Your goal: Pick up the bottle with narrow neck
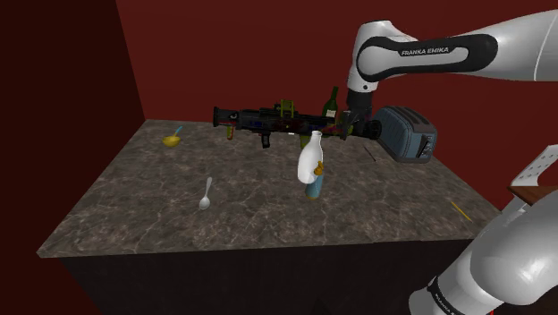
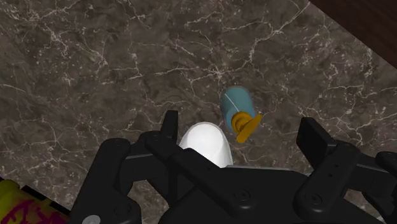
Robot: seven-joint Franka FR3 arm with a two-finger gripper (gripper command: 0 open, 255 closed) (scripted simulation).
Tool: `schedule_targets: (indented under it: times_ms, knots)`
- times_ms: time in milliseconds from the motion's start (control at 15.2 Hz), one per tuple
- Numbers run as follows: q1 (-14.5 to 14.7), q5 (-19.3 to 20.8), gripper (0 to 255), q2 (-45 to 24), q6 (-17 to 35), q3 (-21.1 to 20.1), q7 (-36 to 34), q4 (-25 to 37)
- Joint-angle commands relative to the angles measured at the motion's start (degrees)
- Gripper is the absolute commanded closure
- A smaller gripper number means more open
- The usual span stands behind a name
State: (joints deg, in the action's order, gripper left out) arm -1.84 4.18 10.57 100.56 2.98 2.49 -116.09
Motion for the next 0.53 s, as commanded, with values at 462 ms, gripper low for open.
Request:
schedule_targets:
  times_ms: [462]
  knots:
    - [-0.9,-2.3,0,-19.9,3.2,1.1,2.7,17.5]
